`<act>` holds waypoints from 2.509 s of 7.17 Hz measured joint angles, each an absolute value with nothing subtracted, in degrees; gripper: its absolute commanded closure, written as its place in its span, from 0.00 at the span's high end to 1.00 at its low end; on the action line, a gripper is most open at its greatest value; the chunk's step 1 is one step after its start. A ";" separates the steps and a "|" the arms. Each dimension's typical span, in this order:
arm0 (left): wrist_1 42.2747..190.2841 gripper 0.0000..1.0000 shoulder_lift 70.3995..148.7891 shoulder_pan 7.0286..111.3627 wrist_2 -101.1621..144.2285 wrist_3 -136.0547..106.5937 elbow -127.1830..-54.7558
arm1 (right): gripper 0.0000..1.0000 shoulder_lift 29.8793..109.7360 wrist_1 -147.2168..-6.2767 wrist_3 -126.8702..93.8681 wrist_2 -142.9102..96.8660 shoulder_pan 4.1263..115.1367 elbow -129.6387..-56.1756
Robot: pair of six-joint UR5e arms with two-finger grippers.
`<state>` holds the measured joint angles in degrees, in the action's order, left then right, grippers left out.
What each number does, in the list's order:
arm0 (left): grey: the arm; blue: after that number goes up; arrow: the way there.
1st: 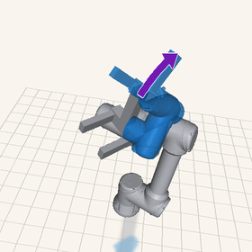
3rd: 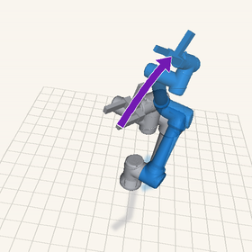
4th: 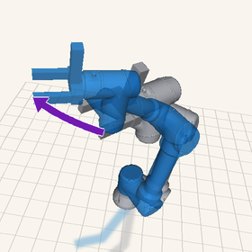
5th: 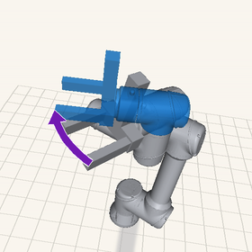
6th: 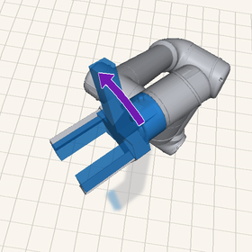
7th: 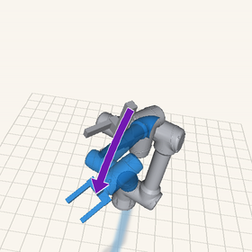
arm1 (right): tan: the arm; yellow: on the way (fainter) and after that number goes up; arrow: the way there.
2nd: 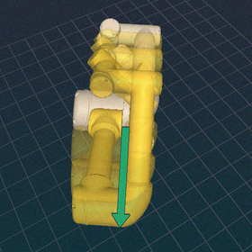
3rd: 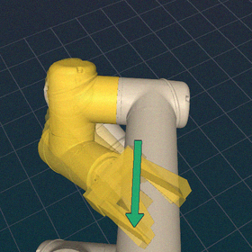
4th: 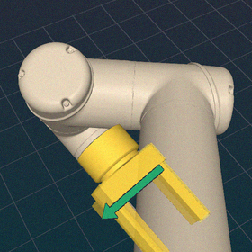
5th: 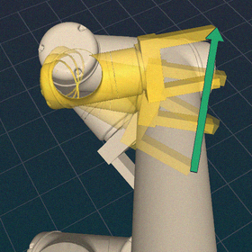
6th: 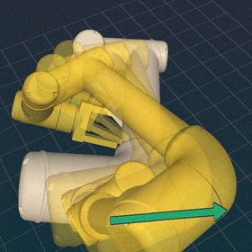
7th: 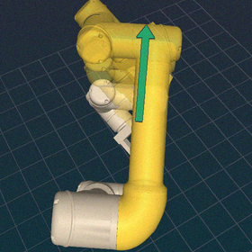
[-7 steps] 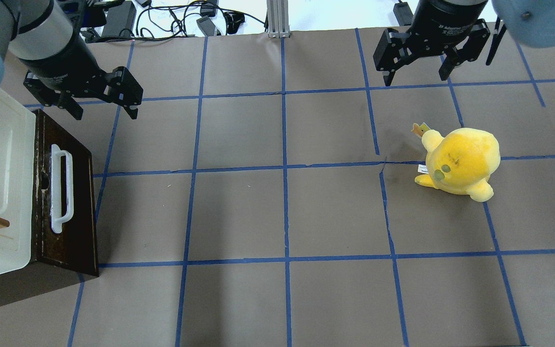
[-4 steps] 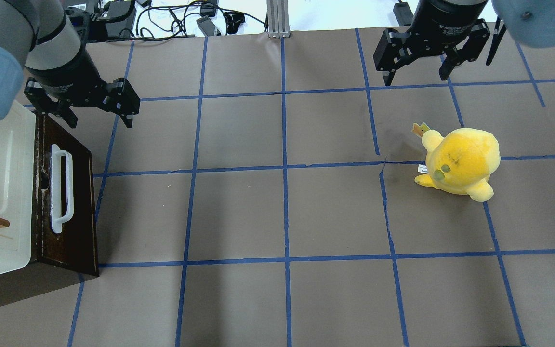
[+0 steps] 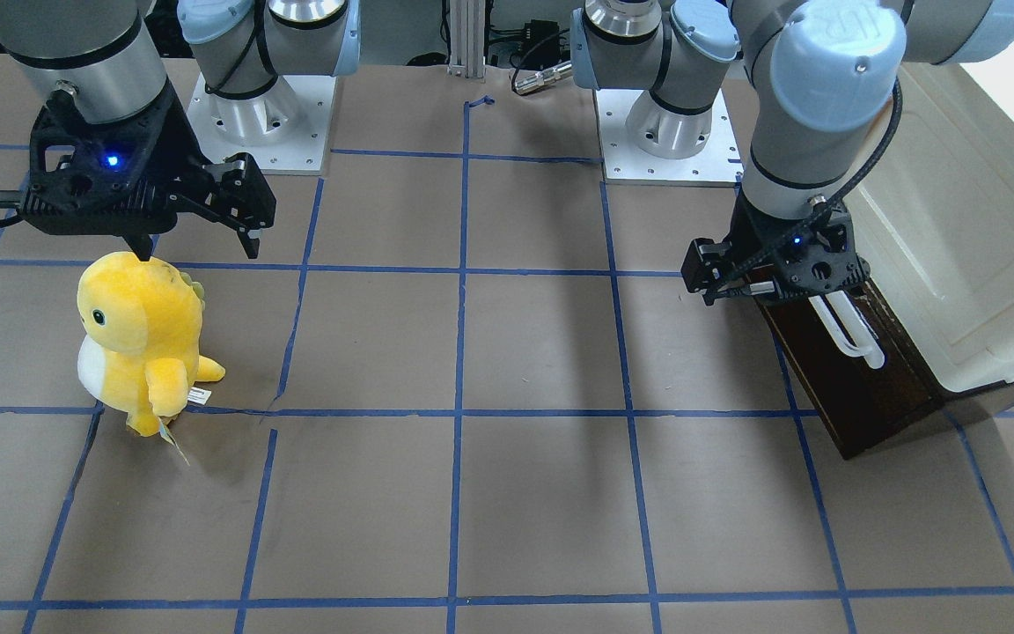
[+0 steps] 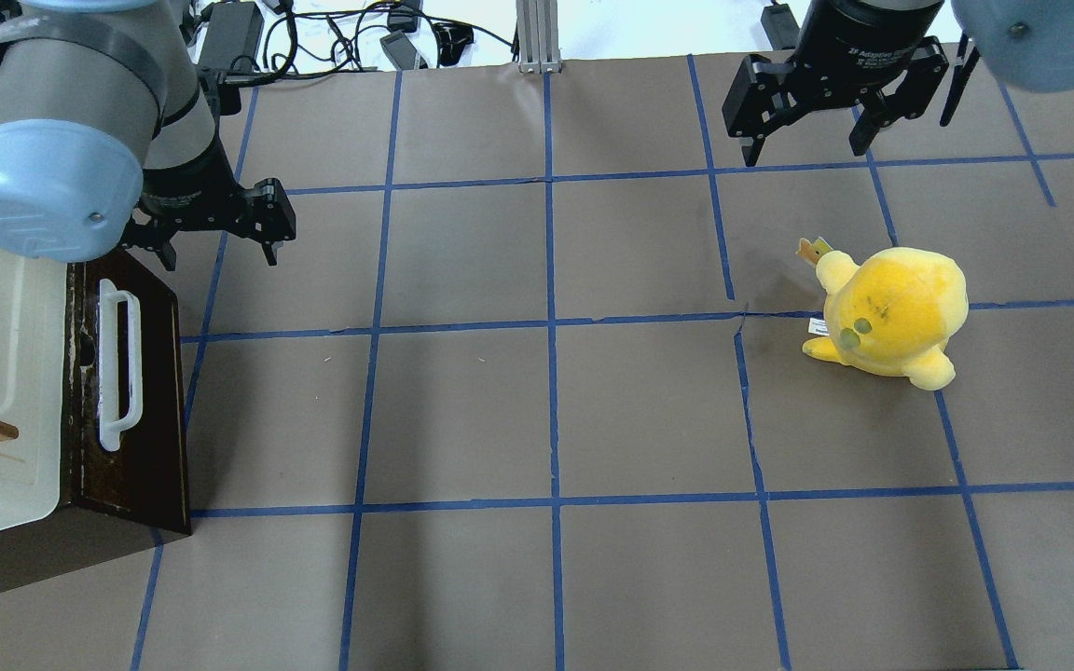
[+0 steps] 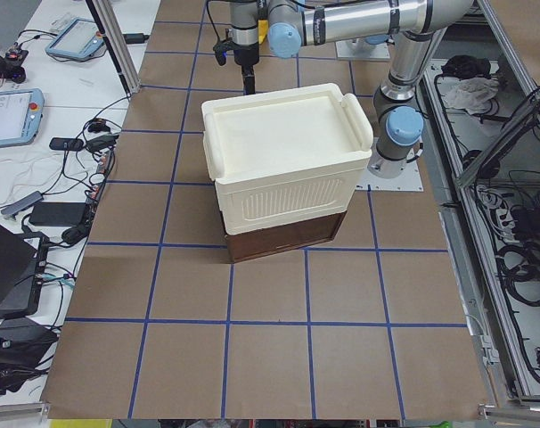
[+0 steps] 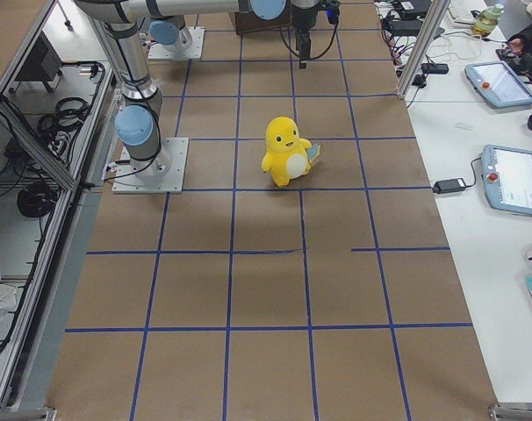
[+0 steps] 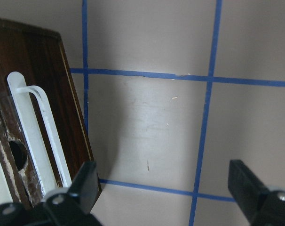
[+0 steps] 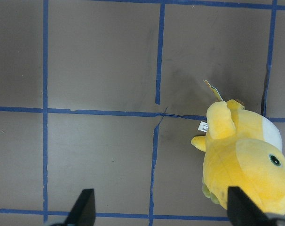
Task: Pull drawer sideways
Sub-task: 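Move the left gripper down toward the white drawer handle, then lower the left gripper around the white handle and close it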
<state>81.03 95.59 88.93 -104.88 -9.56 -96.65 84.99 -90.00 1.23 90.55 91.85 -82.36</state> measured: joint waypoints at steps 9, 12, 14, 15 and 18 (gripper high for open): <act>81.47 0.87 110.48 91.51 -133.37 -32.51 -99.41 | 1.00 84.99 -90.00 1.23 90.57 91.85 -82.35; 81.64 0.83 111.56 91.36 -135.06 -34.30 -99.22 | 1.00 84.99 -90.00 1.23 90.58 91.85 -82.35; 81.75 0.83 111.61 90.90 -135.81 -34.36 -99.12 | 1.00 84.99 -90.00 1.23 90.54 91.85 -82.35; 81.86 0.83 111.68 90.57 -135.91 -34.41 -99.17 | 1.00 84.99 -90.00 1.23 90.53 91.84 -82.35; 82.31 0.83 111.81 89.16 -135.91 -35.62 -99.61 | 1.00 84.99 -90.00 1.27 90.53 91.85 -82.35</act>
